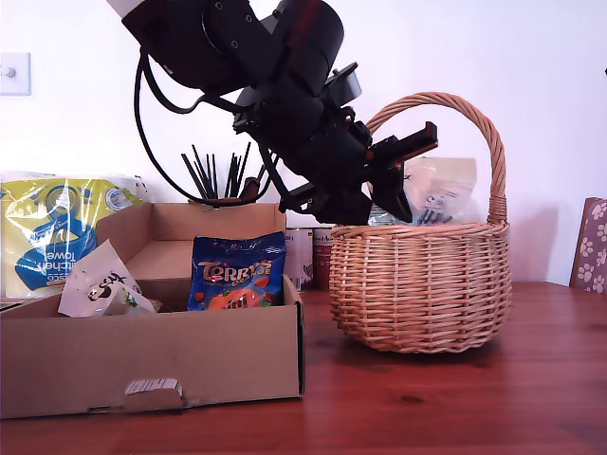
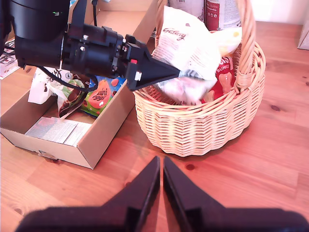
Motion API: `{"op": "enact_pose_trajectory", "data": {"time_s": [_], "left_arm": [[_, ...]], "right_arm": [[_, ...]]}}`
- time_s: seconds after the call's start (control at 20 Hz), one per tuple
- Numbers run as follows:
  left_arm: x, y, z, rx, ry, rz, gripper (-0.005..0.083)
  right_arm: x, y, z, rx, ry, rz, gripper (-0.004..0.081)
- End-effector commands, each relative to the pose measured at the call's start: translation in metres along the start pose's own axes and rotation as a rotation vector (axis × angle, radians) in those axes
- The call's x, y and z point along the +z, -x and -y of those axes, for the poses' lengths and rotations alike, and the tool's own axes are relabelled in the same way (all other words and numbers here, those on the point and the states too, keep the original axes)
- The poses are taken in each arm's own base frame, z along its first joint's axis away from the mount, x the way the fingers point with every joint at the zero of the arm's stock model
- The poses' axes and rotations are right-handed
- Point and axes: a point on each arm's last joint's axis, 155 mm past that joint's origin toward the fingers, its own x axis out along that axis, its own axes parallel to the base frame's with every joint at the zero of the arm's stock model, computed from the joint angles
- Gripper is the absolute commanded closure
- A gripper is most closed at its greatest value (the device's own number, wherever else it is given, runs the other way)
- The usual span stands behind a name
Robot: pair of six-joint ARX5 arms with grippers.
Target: Move the bags of Easter eggs from the cardboard box on the left into the woven basket on the right side.
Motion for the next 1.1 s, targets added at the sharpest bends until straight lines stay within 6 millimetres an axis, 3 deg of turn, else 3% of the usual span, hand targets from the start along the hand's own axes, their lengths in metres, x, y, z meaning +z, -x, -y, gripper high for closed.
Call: {"op": "enact_pose_trajectory", "data": {"time_s": [0.0, 0.15, 0.25, 0.35, 0.5, 0.6, 0.75, 0.9, 1.05], "left_arm": [[-0.004, -0.001, 0.001, -0.001, -0.003, -0.006, 0.0534], [-0.004, 0.000, 0.001, 0.008, -0.005, -0.035, 0.0492], [0.000, 0.001, 0.002, 0.019, -0.019, -0.067, 0.0419], [0.011, 0.004, 0.005, 0.022, -0.063, -0.081, 0.0381], [0.031, 0.013, 0.012, 0.029, -0.122, -0.120, 0.0391], [0.034, 0.022, 0.014, 0.039, -0.169, -0.177, 0.0504], [0.019, 0.042, 0.003, 0.068, -0.215, -0.301, 0.0777], [0.002, 0.056, -0.016, 0.102, -0.217, -0.401, 0.0798], [0.012, 0.066, -0.025, 0.118, -0.204, -0.385, 0.0798]], "right_arm": [[0.002, 0.000, -0.001, 0.003, 0.001, 0.006, 0.0782], [0.002, 0.000, -0.001, 0.003, 0.000, 0.006, 0.0782], [0.002, 0.000, -0.001, 0.003, -0.001, 0.006, 0.0782], [0.002, 0.000, -0.001, 0.003, -0.014, 0.006, 0.0782], [0.002, 0.000, -0.001, 0.003, -0.022, 0.006, 0.0782], [0.002, 0.000, -0.001, 0.003, -0.022, 0.007, 0.0782], [0.003, 0.000, -0.001, 0.003, -0.021, 0.010, 0.0782], [0.003, 0.000, -0.001, 0.003, -0.021, 0.010, 0.0782], [0.002, -0.001, 0.000, 0.002, -0.023, 0.002, 0.0782]]}}
